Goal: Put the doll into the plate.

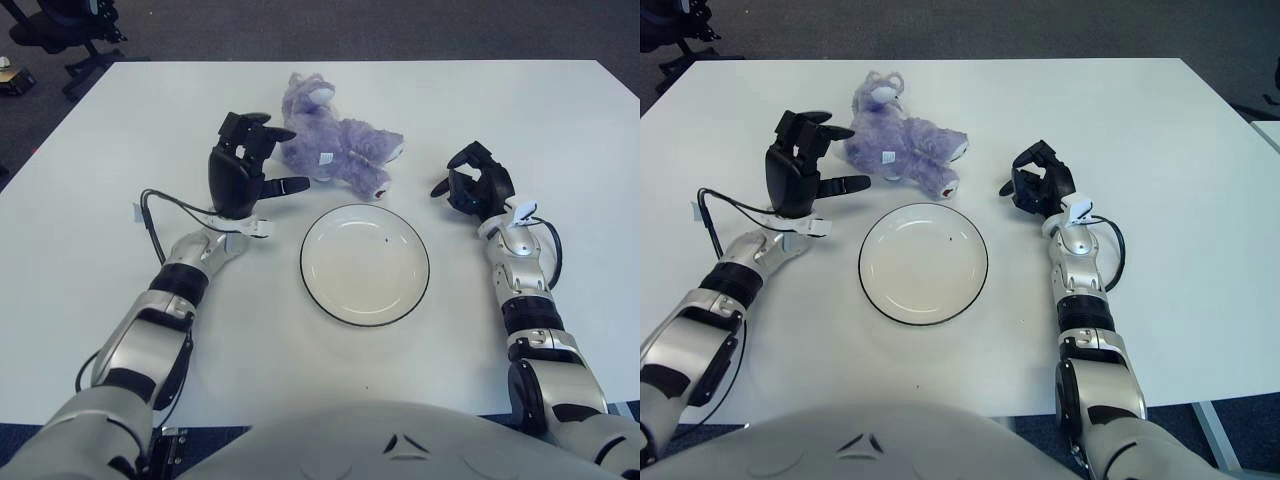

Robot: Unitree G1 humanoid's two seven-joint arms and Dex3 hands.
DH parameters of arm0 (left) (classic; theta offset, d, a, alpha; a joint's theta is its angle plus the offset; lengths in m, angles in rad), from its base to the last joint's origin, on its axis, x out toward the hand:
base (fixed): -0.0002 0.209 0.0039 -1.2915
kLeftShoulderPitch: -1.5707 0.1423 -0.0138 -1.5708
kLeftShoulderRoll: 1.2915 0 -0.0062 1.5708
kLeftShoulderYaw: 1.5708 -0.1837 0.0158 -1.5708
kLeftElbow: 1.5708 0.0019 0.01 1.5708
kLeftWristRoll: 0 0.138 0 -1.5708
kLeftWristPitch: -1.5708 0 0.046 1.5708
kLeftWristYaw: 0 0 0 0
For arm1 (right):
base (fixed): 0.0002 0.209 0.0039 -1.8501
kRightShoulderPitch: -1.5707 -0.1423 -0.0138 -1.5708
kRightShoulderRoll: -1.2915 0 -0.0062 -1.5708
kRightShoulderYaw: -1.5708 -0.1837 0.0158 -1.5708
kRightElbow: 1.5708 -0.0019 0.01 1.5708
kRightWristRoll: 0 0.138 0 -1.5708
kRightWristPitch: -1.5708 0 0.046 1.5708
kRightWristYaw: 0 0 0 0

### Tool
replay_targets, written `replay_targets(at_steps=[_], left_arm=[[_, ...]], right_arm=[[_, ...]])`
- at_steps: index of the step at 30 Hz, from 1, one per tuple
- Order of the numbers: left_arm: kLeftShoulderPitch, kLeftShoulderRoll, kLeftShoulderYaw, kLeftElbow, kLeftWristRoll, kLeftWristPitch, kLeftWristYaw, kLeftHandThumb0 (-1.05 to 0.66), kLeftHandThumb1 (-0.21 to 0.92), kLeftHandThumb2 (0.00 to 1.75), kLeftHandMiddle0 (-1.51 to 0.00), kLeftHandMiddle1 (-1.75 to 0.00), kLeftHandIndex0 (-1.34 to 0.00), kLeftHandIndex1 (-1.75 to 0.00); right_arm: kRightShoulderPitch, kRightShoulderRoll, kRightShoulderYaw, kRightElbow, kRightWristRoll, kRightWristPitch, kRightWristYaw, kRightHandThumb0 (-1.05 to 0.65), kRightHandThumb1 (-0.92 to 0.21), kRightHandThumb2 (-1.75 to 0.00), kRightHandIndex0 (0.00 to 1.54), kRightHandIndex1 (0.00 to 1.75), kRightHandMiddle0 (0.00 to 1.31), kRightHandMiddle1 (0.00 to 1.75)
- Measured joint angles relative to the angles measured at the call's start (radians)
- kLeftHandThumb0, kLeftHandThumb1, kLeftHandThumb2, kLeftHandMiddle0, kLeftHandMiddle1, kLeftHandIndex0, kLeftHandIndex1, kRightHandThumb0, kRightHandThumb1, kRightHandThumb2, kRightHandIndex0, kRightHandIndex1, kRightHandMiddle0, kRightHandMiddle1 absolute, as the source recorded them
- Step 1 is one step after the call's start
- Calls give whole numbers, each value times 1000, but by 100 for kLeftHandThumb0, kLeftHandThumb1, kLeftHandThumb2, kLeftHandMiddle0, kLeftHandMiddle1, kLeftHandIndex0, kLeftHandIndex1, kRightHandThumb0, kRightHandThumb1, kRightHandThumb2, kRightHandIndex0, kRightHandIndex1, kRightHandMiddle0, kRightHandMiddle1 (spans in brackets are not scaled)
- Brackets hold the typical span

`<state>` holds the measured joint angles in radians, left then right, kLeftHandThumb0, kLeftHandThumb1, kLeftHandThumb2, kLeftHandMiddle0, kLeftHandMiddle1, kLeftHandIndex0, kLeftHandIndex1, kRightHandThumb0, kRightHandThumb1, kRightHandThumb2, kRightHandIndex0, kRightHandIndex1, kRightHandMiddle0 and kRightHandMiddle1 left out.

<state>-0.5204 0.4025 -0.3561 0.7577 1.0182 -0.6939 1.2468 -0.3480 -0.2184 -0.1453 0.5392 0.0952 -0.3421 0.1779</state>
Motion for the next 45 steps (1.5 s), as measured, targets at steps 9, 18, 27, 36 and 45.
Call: replay_targets(at_steps=[9, 18, 27, 36, 45], left_arm=[[-4, 15, -35, -2, 3, 154, -42, -72, 91, 0, -16, 0, -21, -20], [-1, 30, -62, -14, 0, 212, -49, -70, 88, 0, -13, 0, -19, -15], [1, 34, -78, -21, -10, 244, -50, -70, 87, 0, -11, 0, -19, -11], [4, 35, -88, -31, -15, 275, -50, -71, 87, 0, -8, 0, -17, -8], [7, 38, -97, -40, -21, 292, -50, -69, 87, 0, -7, 0, -16, -5]], right_arm=[[6, 0, 7, -12, 0, 8, -7, -39, -62, -91, 93, 175, 38, 175], [7, 0, 15, -16, 0, 10, -13, -39, -62, -91, 93, 175, 38, 175], [8, 0, 17, -19, 0, 13, -20, -39, -63, -91, 93, 175, 38, 175], [9, 0, 19, -25, 0, 22, -23, -39, -63, -91, 92, 175, 38, 175], [10, 0, 19, -27, 0, 24, -23, -39, -63, -90, 92, 175, 38, 175]])
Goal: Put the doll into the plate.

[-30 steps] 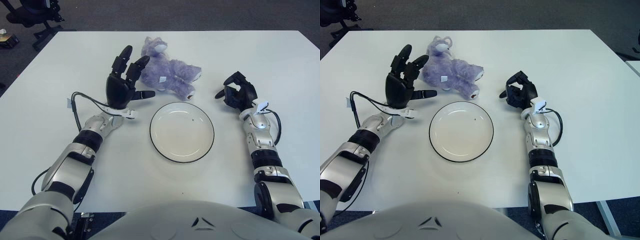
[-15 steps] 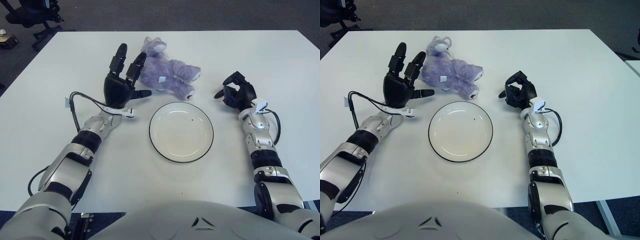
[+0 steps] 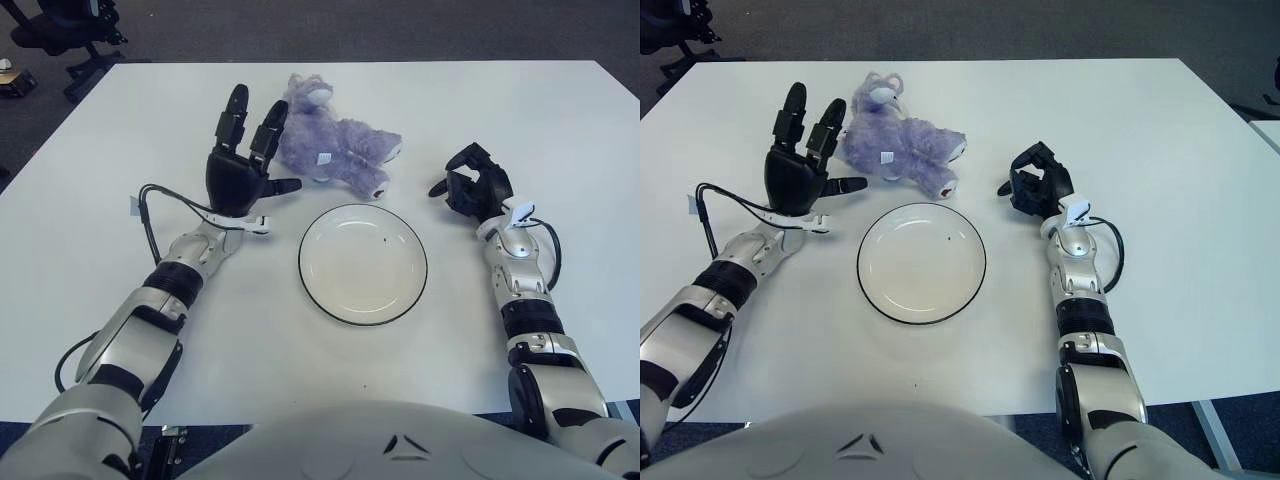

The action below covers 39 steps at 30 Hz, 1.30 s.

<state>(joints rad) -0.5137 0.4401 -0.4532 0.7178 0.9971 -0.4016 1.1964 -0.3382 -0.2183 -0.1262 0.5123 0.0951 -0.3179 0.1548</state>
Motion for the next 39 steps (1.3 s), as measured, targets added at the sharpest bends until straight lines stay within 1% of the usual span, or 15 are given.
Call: replay_targets(at_steps=[12, 13, 18, 28, 34, 39], left_arm=[[-7, 7, -22, -2, -5, -12, -29, -65, 85, 0, -8, 0, -17, -4], [-8, 7, -23, -1, -6, -13, -30, -62, 85, 0, -10, -2, -20, -5], [-34, 9, -39, 25, -13, -58, -69, -57, 84, 0, -15, -1, -26, -6], [-60, 10, -50, 64, -22, -92, -107, -55, 84, 0, -16, 0, -27, -5], [-69, 30, -62, 69, -42, -151, -217, -54, 83, 0, -12, 0, -25, -3], [-69, 36, -62, 67, -46, -167, -244, -53, 83, 0, -12, 0, -25, -2]], right_arm=[[-1, 0, 0, 1, 0, 0, 0, -39, -63, -90, 92, 175, 38, 175], [-1, 0, 0, 1, 0, 0, 0, -39, -63, -90, 92, 175, 38, 175], [-2, 0, 1, 2, 0, 3, -6, -39, -64, -90, 92, 175, 38, 175], [-2, 1, 3, 0, 0, 9, -11, -39, -64, -89, 92, 175, 38, 175], [-3, 3, 4, -10, 0, 17, -16, -39, -63, -90, 92, 175, 38, 175], [-3, 3, 4, -13, 0, 19, -17, -39, -63, -90, 92, 175, 38, 175]])
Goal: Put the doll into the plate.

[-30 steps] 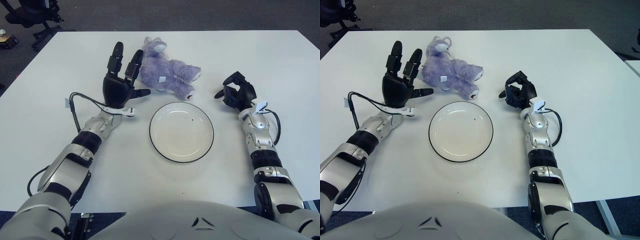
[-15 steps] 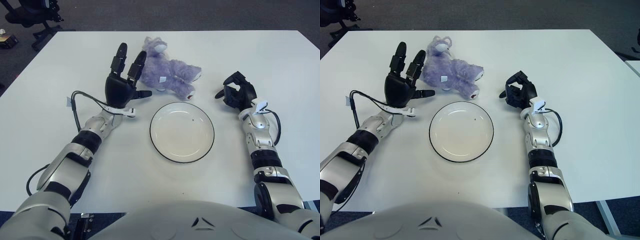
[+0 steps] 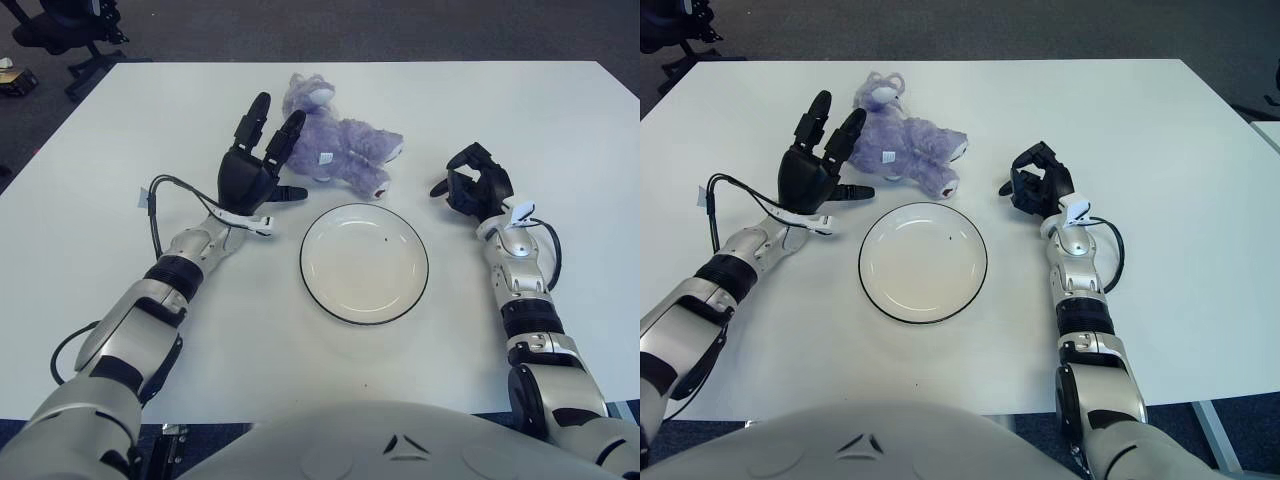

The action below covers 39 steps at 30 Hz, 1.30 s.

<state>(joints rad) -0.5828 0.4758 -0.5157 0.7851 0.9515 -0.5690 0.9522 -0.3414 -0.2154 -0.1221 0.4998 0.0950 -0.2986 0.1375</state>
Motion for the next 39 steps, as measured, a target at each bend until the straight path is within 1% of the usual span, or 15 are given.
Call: replay_targets(at_steps=[4, 10, 18, 26, 31, 39], left_arm=[[-3, 1, -2, 2, 1, -3, -9, -52, 83, 0, -10, 0, -24, -1], [-34, -9, -25, 36, 5, 5, -45, -50, 83, 0, -9, 0, -23, -1], [-62, -21, -44, 59, 4, 6, -78, -49, 84, 0, -11, -1, -24, -1], [-91, -30, -60, 89, 13, 23, -79, -46, 83, 0, -12, -1, -25, -1], [-107, -34, -72, 101, 25, 40, -70, -44, 83, 0, -12, 0, -25, -1], [-139, -73, -103, 157, 74, 126, 40, -41, 83, 0, -14, -1, -27, -2]], right_arm=[[0, 0, 0, -1, 0, 0, 0, -39, -63, -90, 92, 175, 38, 175], [1, 0, -2, -1, 0, 1, -1, -39, -63, -90, 92, 175, 38, 175], [0, 1, -1, -3, 0, 2, -3, -39, -63, -90, 92, 175, 38, 175], [0, 1, -1, -5, 0, 7, -11, -39, -63, -90, 92, 175, 38, 175], [0, 2, -1, -6, 0, 9, -12, -39, -63, -90, 92, 175, 38, 175], [0, 2, -1, -6, 0, 10, -15, -39, -63, -90, 92, 175, 38, 175]])
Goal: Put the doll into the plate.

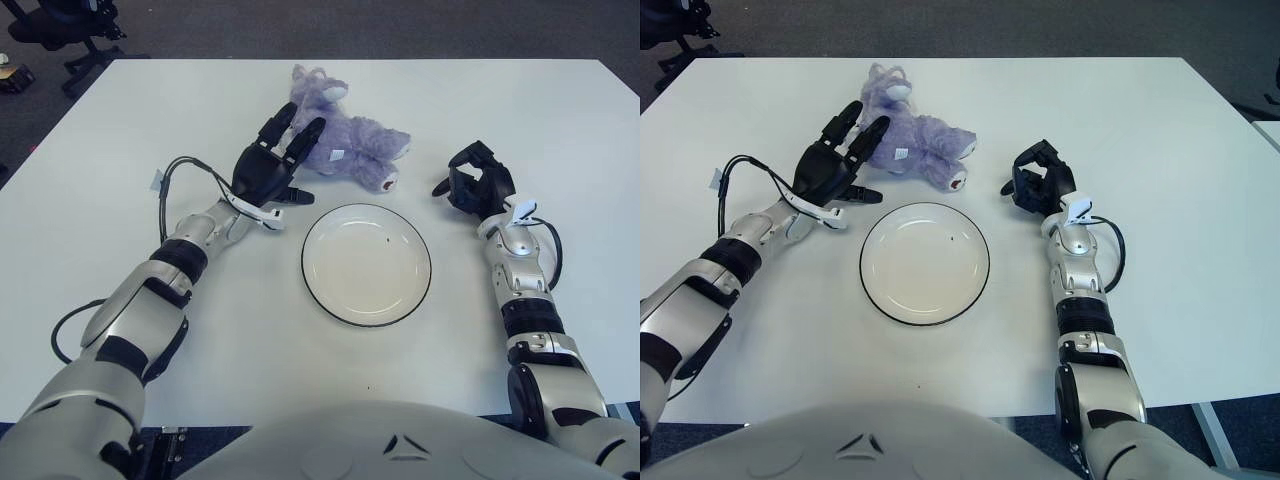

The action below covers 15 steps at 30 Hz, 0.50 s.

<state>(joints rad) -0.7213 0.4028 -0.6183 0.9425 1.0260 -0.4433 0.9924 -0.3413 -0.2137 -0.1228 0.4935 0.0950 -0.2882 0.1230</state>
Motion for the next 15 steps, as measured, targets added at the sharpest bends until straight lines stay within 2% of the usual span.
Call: replay_targets(at_steps=[7, 15], left_arm=[[-45, -39, -28, 70, 24, 67, 120, -39, 83, 0, -17, -2, -34, -5], [-76, -63, -47, 127, 25, 80, 219, -32, 83, 0, -20, -1, -37, -4]], right_arm=[[0, 0, 1, -1, 0, 3, -4, -39, -64, -89, 92, 175, 38, 175], [-1, 1, 5, -1, 0, 4, -7, -39, -64, -89, 92, 175, 38, 175]])
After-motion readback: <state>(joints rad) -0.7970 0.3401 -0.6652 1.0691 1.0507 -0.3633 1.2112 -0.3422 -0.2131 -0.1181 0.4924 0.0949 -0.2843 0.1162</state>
